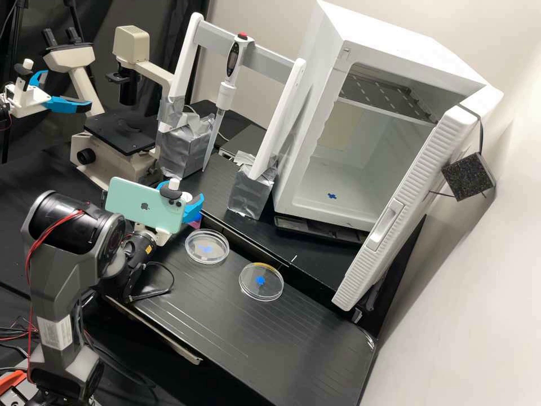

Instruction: Open the bottle

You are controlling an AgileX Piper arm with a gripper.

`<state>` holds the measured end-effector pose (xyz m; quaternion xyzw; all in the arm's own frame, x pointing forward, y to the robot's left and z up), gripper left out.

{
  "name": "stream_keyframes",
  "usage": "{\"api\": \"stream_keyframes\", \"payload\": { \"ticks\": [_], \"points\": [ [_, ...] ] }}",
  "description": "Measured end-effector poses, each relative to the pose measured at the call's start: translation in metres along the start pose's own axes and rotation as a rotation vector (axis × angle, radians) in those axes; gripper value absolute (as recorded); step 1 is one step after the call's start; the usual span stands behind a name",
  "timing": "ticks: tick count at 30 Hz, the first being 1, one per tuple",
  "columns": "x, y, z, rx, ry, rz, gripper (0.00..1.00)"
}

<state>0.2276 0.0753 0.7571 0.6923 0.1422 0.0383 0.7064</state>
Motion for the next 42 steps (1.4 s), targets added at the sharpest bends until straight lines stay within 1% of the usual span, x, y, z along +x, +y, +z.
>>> {"api": "stream_keyframes", "payload": {
  "ticks": [34,39,42],
  "points": [
    [0.0,0.0006,0.0007,0.004,-0.007,0.006,0.0],
    [-0.0012,0.0042,-0.0026,0.005,0.006,0.021,0.0],
    [-0.0033,0.0099,-0.0077,0.007,0.029,0.045,0.0]
  ]
}}
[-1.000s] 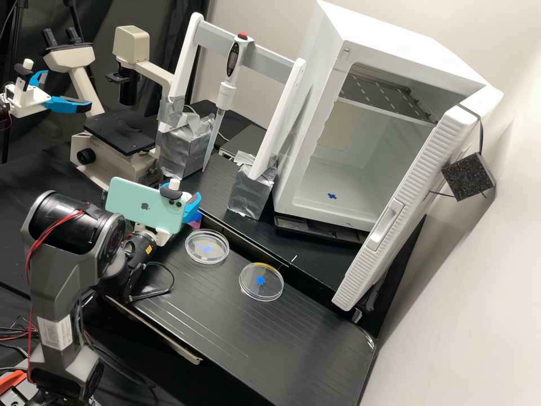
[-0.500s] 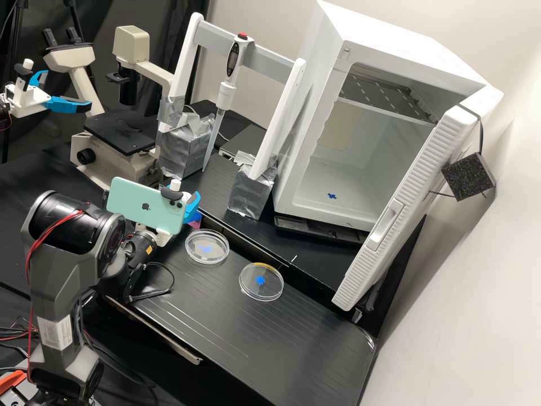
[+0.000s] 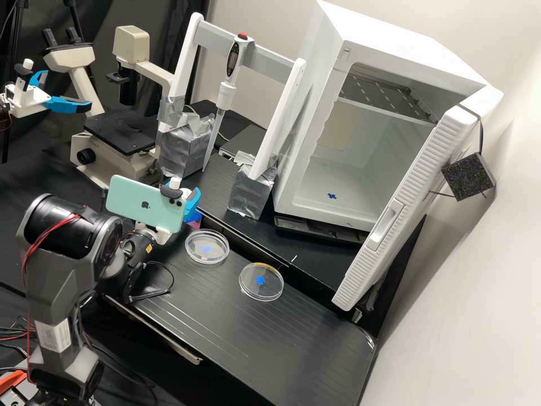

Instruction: Open the bottle

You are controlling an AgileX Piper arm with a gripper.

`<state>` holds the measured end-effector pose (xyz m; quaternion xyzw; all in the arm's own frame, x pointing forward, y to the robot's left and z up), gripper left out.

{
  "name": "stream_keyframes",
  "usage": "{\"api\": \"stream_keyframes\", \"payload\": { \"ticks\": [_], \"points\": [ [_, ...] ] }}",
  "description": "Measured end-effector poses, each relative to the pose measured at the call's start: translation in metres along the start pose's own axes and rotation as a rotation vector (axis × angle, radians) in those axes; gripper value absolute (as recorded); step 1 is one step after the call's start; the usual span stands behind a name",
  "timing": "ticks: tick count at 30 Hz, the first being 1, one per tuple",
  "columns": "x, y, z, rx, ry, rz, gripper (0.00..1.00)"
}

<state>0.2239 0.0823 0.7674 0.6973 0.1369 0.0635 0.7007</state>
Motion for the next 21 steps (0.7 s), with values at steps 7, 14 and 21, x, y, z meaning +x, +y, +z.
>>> {"api": "stream_keyframes", "payload": {
  "ticks": [7,14,21],
  "points": [
    [-0.004,0.011,-0.01,0.004,0.045,0.045,0.0],
    [-0.017,0.014,-0.015,0.007,0.071,0.055,0.0],
    [-0.048,0.008,-0.009,0.002,0.058,0.018,0.0]
  ]
}}
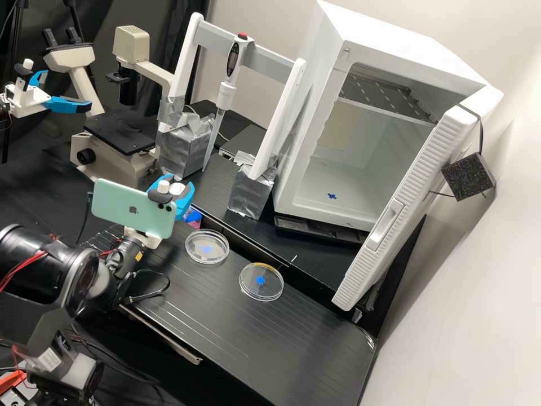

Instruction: Open the bottle

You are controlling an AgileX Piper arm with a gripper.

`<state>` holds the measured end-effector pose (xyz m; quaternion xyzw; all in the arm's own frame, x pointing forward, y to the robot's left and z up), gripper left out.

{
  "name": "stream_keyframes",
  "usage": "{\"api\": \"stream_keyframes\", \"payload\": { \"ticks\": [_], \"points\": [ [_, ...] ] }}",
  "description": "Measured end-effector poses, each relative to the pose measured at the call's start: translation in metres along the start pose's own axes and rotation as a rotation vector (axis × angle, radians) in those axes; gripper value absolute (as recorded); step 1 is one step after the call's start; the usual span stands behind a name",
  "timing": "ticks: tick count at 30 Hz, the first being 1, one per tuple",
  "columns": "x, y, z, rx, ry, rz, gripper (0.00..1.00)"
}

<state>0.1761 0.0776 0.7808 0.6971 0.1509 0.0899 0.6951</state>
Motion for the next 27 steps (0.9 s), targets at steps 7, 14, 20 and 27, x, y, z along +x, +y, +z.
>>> {"api": "stream_keyframes", "payload": {
  "ticks": [7,14,20,27],
  "points": [
    [-0.017,-0.004,-0.006,0.02,0.038,-0.017,0.0],
    [-0.015,-0.015,-0.003,0.044,-0.005,-0.063,0.0],
    [-0.012,-0.018,0.011,0.03,-0.087,-0.071,0.0],
    [-0.011,-0.015,0.017,0.023,-0.118,-0.05,0.0]
  ]
}}
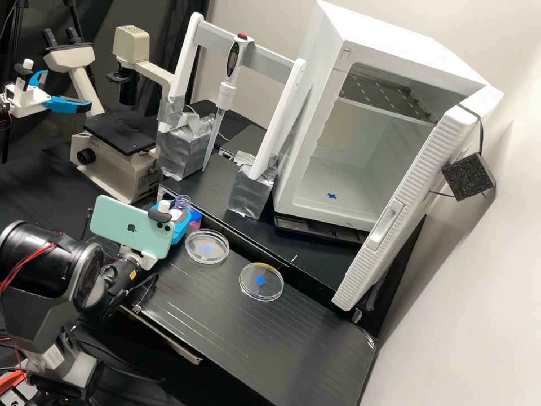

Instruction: Open the bottle

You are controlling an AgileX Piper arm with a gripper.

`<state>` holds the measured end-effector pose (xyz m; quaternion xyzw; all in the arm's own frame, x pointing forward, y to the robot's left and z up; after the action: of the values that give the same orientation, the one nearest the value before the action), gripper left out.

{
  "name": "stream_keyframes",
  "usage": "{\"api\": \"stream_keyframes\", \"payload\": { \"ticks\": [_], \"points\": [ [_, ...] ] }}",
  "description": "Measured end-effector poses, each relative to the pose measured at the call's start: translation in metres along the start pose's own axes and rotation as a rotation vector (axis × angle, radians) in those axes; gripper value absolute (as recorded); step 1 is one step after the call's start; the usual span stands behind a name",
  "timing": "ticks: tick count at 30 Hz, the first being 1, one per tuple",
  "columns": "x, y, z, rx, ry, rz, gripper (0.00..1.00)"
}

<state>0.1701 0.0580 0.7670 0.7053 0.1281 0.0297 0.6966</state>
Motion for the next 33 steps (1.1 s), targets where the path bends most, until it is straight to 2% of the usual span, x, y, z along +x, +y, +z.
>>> {"api": "stream_keyframes", "payload": {
  "ticks": [5,9,12,18,19,28,33],
  "points": [
    [-0.0008,-0.0054,-0.0053,0.005,0.028,-0.029,0.0],
    [-0.002,-0.0095,-0.0096,0.024,0.038,-0.041,0.0],
    [-0.0025,-0.0108,-0.0106,0.035,0.033,-0.04,0.0],
    [-0.0013,-0.0093,-0.0064,0.032,0.007,-0.029,0.0],
    [-0.0011,-0.0084,-0.0056,0.03,0.004,-0.024,1.0],
    [-0.0016,-0.0094,-0.0061,0.037,-0.006,-0.019,1.0],
    [-0.0024,-0.0106,-0.008,0.03,-0.003,-0.02,1.0]
  ]
}}
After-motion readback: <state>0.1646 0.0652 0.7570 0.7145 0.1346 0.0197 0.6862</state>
